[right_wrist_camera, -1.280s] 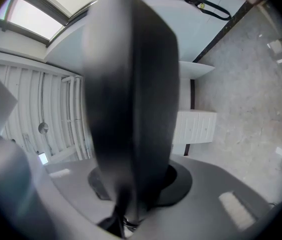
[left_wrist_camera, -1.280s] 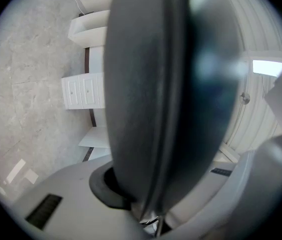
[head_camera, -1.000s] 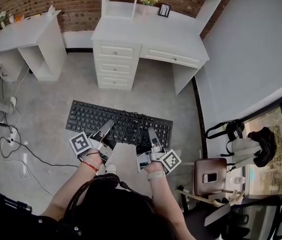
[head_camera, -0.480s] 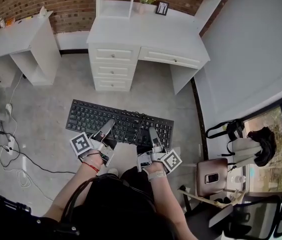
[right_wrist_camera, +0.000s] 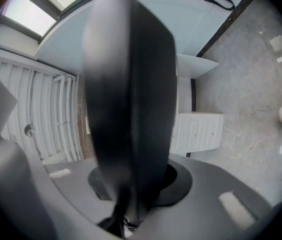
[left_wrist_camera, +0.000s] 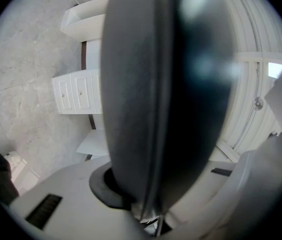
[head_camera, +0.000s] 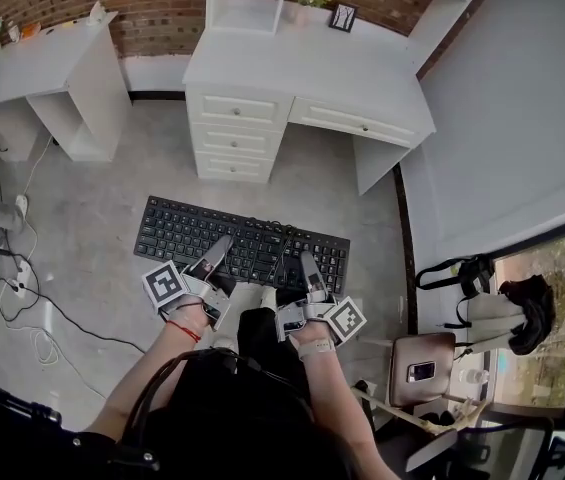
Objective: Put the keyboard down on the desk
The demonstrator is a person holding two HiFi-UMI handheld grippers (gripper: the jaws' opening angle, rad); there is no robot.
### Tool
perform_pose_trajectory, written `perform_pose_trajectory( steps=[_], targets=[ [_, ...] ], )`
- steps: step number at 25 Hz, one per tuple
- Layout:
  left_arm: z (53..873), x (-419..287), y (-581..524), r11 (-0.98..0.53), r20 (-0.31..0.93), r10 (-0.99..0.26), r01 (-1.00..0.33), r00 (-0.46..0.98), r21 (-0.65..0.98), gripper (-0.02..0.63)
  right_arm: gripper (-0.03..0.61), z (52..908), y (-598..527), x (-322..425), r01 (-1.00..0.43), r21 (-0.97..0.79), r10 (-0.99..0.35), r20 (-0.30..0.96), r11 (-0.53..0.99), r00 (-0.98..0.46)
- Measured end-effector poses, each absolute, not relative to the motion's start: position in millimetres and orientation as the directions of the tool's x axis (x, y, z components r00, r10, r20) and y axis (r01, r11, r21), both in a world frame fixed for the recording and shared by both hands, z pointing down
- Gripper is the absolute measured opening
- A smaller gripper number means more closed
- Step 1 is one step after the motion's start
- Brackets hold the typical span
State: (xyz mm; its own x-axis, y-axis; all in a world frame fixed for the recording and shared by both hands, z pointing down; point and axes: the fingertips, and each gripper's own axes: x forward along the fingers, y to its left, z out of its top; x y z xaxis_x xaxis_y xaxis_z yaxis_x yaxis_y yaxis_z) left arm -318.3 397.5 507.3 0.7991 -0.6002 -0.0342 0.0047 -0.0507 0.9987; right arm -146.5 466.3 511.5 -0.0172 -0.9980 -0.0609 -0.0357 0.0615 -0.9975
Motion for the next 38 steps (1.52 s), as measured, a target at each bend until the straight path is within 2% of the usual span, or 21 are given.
perform_pose_trajectory(
  steps=[18,30,38],
  targets=[
    [502,-238,290,-0.054,-0.033,-0.694,-0.006,0.719,0.999,0.051,0.071,509,338,-58,-0.029,-0.998,-0.988,-0.05,0.054,-0.143],
    [500,-175,251,-0.081,-0.055,-0.703,-0.003,0.709,0.997,0.051,0.071,509,296,7,-0.034,-0.996,-0.985,-0.071,0.077,-0.157],
    [504,-163,246,-0.072,-0.034,-0.701,-0.024,0.713,0.997,0.051,0.071,513,292,19,-0.01,-0.997,-0.986,-0.07,0.072,-0.152]
  ],
)
